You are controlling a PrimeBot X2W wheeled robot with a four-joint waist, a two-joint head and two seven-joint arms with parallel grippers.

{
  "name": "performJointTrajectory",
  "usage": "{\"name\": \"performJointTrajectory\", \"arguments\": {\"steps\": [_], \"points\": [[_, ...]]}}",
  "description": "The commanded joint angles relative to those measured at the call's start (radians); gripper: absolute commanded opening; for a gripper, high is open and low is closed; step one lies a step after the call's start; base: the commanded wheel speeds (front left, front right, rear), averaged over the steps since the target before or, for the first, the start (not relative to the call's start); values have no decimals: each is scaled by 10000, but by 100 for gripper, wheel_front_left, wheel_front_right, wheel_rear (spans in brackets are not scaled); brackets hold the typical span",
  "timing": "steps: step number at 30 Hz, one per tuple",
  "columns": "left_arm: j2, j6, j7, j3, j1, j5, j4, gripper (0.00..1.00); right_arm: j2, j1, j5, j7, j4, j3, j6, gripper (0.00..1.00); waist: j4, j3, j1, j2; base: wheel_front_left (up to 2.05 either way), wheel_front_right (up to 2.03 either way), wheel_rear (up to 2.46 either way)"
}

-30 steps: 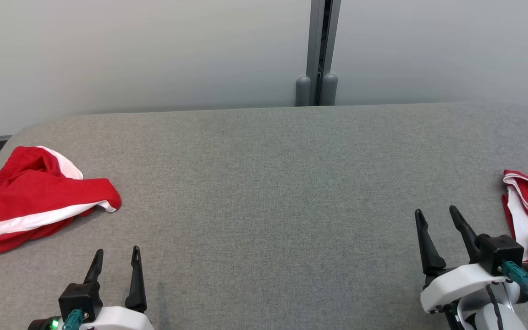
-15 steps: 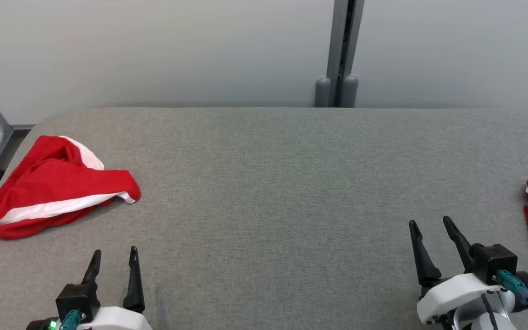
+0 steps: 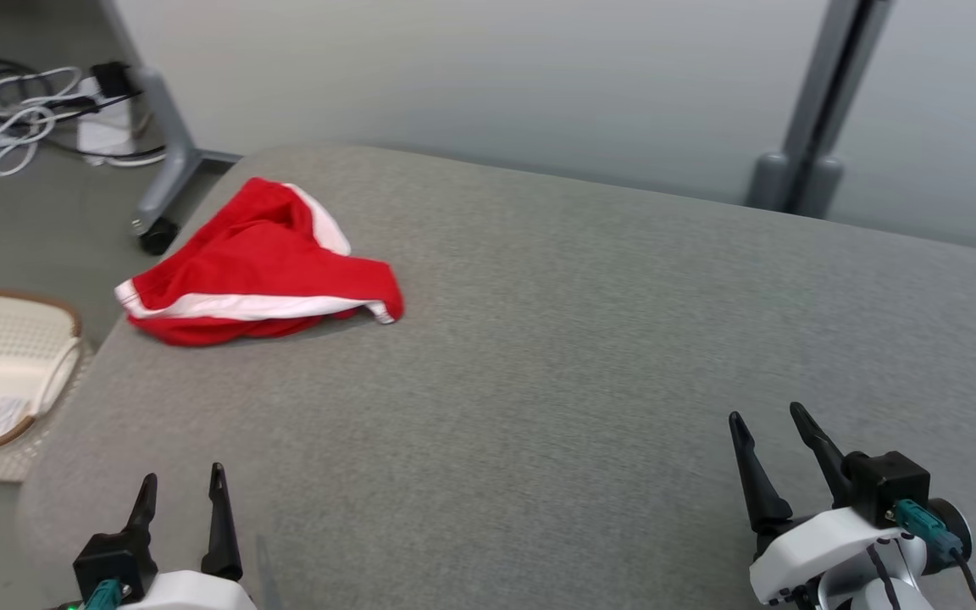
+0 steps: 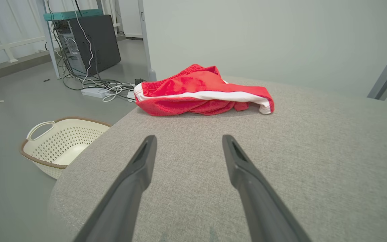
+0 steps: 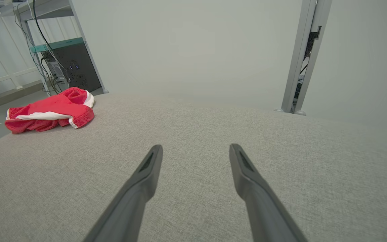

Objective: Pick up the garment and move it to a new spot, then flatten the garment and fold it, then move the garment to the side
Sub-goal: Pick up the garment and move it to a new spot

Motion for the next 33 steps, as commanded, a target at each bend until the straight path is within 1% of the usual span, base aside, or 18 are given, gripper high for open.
{"name": "performJointTrajectory", "arguments": {"steps": [1, 7, 13, 17, 20, 25, 26, 27, 29, 31, 33], "points": [[35, 8, -14, 93, 57, -66, 37, 100, -64, -73, 52, 3, 16, 13, -1, 100, 546, 34, 0, -1, 0, 0, 0], [31, -52, -14, 300, 161, -120, 19, 100, -67, -142, 54, 3, 65, 194, -1, 100, 1161, 120, 0, -1, 0, 0, 0], [31, -67, -14, 396, 121, -187, 34, 100, -70, -238, -57, 3, 62, 274, -1, 100, 1289, 248, 0, -1, 0, 0, 0], [29, -305, -15, 348, -186, -444, 428, 100, -69, -380, -105, 3, 153, 292, -1, 100, 1092, 489, 0, -1, 0, 0, 0], [38, -437, -14, 492, -554, -621, 856, 100, -67, -584, -241, 3, 109, 361, -1, 100, 871, 774, 0, -1, 0, 0, 0], [119, -755, -15, 870, -1817, -739, 1666, 100, -69, -891, -663, 3, -163, 377, -1, 100, 494, 1465, 0, -1, 0, 0, 0], [119, -755, -15, 870, -1817, -739, 1666, 100, -69, -891, -663, 3, -163, 377, -1, 100, 494, 1465, 0, -1, 0, 0, 0], [260, -904, -14, 968, -2437, -720, 2085, 100, -67, -1020, -873, 3, -288, 345, -1, 100, 344, 1791, 0, -1, 0, 0, 0], [419, -1004, -12, 1026, -3127, -651, 2476, 100, -67, -1158, -1106, 3, -413, 308, -1, 100, 187, 2111, 0, -1, 0, 0, 0], [369, -1004, -12, 928, -3653, -493, 2739, 100, -69, -1294, -1322, 3, -509, 225, -1, 100, 41, 2412, 0, -1, 0, 0, 0], [716, -1147, -14, 960, -4304, -485, 3139, 100, -83, -1402, -1473, 3, -614, 168, -1, 100, -120, 2694, 0, -1, 0, 0, 0]]}}
